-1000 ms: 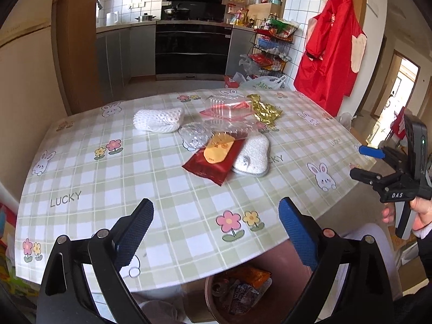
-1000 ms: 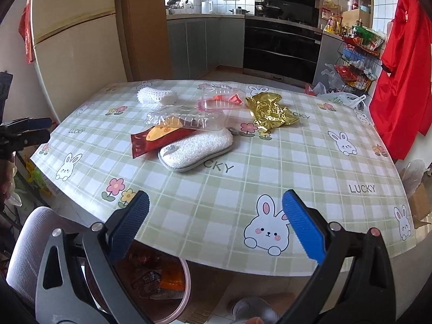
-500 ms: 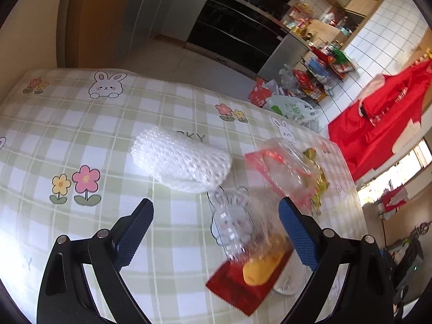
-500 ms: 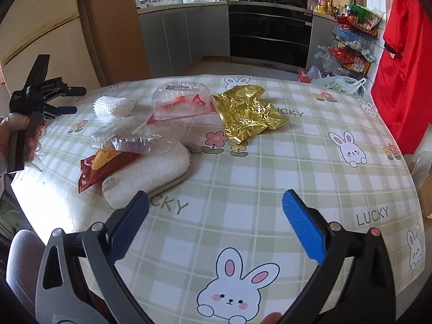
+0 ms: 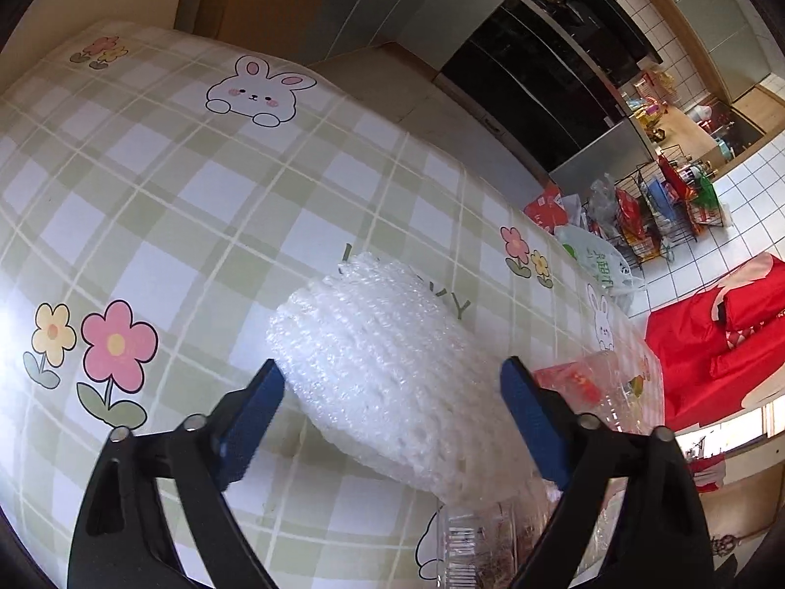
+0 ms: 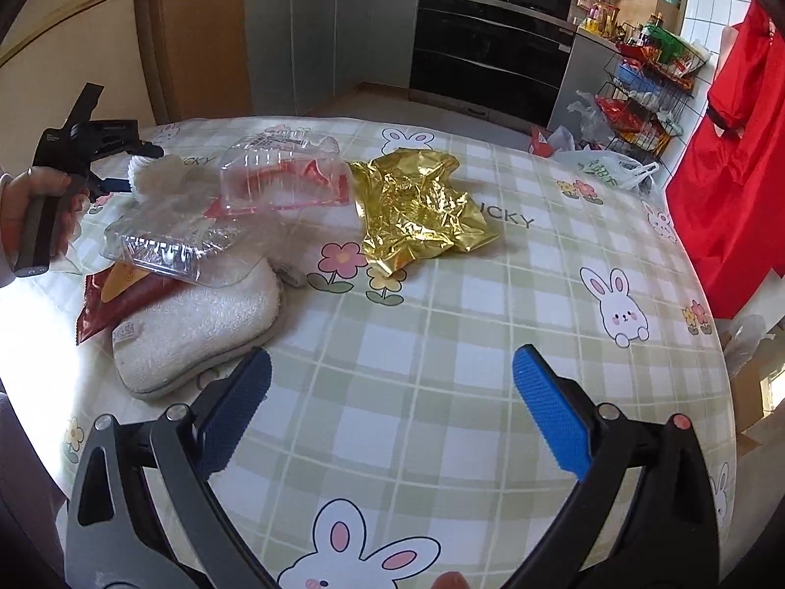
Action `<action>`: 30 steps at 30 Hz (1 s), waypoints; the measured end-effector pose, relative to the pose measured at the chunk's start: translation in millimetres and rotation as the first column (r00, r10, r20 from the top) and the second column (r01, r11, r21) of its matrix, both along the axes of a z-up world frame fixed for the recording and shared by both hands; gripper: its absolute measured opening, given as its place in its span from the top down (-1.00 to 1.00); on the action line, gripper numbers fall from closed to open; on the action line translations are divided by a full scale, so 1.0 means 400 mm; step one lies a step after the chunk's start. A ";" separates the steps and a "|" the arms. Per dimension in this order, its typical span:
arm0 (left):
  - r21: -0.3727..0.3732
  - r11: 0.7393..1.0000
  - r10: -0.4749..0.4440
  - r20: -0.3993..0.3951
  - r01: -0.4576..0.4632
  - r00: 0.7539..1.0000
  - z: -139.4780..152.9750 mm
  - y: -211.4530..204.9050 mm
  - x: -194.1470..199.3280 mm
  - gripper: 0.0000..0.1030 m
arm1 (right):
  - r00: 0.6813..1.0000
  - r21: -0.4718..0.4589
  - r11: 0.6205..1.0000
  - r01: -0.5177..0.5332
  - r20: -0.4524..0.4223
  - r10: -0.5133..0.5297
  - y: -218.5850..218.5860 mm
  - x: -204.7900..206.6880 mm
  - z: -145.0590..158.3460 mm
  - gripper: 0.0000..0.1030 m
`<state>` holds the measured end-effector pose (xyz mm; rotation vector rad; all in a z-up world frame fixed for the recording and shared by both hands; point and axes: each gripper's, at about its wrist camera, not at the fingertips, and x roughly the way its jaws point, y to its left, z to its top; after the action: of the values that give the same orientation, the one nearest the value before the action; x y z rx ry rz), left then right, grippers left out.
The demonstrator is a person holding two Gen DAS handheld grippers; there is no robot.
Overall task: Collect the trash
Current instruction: 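Grasp the white foam net sleeve with the left gripper while the right grasps the clear plastic container, then lift the foam sleeve with the left gripper while the right gripper lifts the plastic container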
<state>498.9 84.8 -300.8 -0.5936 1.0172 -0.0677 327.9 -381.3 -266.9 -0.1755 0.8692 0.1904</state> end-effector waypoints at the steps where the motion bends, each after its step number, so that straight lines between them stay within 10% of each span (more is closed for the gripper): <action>1: 0.007 1.000 -0.004 -0.007 0.004 1.000 -0.005 0.001 -0.001 -0.19 | 1.000 -0.006 1.000 -0.010 0.002 0.010 0.005 0.010 0.005 -0.89; 7: 0.056 0.995 -0.091 0.077 0.087 0.993 0.041 0.018 -0.053 0.35 | 0.994 -0.060 0.993 -0.105 -0.001 0.106 0.087 0.095 0.056 -0.89; 16: 0.106 0.991 -0.101 0.202 0.081 0.974 0.130 0.105 -0.193 0.39 | 0.985 -0.157 0.973 -0.170 -0.068 0.161 0.337 0.295 0.091 -0.89; 30: 0.096 0.992 -0.100 0.237 0.079 0.966 0.115 0.216 -0.358 0.39 | 0.959 -0.367 0.926 -0.091 -0.284 -0.018 0.562 0.519 -0.083 -0.89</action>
<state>355.7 171.1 -254.8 -0.4483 0.8057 -0.1710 535.3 -156.4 -300.0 -0.5355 1.1855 0.0813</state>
